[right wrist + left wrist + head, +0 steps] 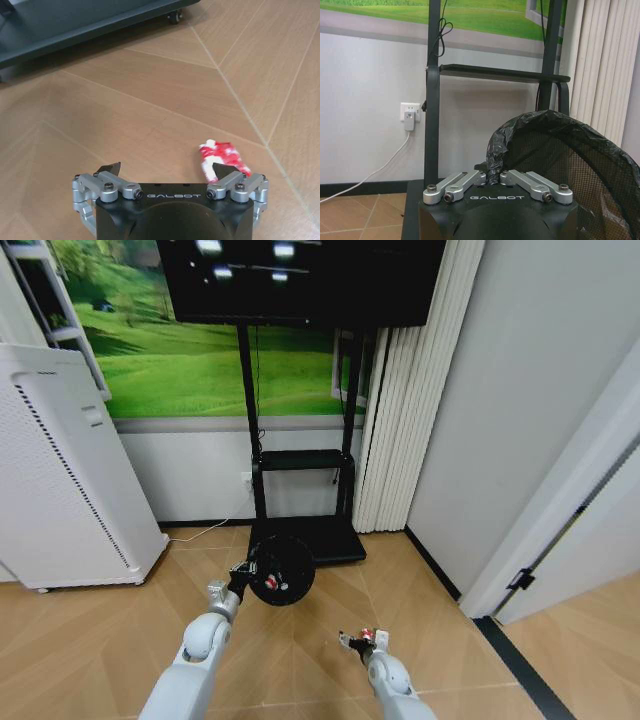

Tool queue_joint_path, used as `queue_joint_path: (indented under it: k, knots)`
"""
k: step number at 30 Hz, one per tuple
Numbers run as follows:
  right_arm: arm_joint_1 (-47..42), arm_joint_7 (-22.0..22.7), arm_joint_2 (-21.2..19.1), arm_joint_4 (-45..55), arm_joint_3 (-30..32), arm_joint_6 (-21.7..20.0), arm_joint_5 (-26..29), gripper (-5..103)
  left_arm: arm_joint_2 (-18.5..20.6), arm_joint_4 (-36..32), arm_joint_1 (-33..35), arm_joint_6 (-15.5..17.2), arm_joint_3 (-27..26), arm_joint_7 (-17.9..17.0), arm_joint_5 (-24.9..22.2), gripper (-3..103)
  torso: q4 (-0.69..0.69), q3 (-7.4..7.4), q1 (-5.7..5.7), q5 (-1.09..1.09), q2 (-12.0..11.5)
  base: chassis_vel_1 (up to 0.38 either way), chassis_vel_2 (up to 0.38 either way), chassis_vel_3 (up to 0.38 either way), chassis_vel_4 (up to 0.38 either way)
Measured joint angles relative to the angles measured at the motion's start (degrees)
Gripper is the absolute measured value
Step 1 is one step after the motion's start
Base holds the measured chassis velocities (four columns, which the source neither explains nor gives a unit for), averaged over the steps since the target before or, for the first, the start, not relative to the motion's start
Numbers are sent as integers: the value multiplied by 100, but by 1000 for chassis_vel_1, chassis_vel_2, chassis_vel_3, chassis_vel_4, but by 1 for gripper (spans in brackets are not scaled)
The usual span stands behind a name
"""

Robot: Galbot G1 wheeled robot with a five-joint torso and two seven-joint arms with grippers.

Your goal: Pick up the trash bin and place the garbage on the floor into it.

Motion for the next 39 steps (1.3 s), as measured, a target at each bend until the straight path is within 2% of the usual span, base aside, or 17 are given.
queue_joint_path:
  k: [5,6,7,8,14,22,30,34,36,39]
  knots:
    - [123,-36,-16,-330,13,96,-173,100,23,-49,51,0,-33,1,0,6,0,0,0,1,0,0,0,0,0]
    - [213,-77,-21,-565,26,187,-301,100,38,-84,82,1,-51,1,0,6,0,0,0,0,0,0,0,0,0]
    - [461,-179,-30,-1183,70,528,-725,100,71,-179,149,2,-116,4,-12,6,3,-1,-1,-1,0,0,0,0,0]
    - [516,-189,-33,-1325,71,592,-800,100,82,-211,170,2,-139,8,-25,6,2,0,0,0,0,0,0,0,0]
    - [660,-189,-43,-1569,87,674,-870,100,107,-285,242,3,-223,40,-46,6,2,0,0,0,0,0,0,0,0]
    - [497,-173,-140,-992,103,548,-716,100,64,-321,277,3,-273,46,-36,6,0,-1,0,-1,0,0,0,0,0]
    - [845,-166,-88,-1508,89,598,-724,100,34,-320,269,4,-205,42,-9,6,1,0,0,0,0,0,0,0,0]
    - [1091,2,-28,-1900,82,662,-722,100,34,-303,239,7,-194,34,-6,6,3,0,0,1,0,0,0,0,0]
    - [1266,352,0,-2205,53,625,-542,100,21,-296,218,12,-163,20,2,6,2,0,0,1,0,0,0,0,0]
    - [1288,544,2,-2259,29,556,-469,100,-1,-282,215,12,-148,15,19,6,1,0,0,0,0,0,0,0,0]
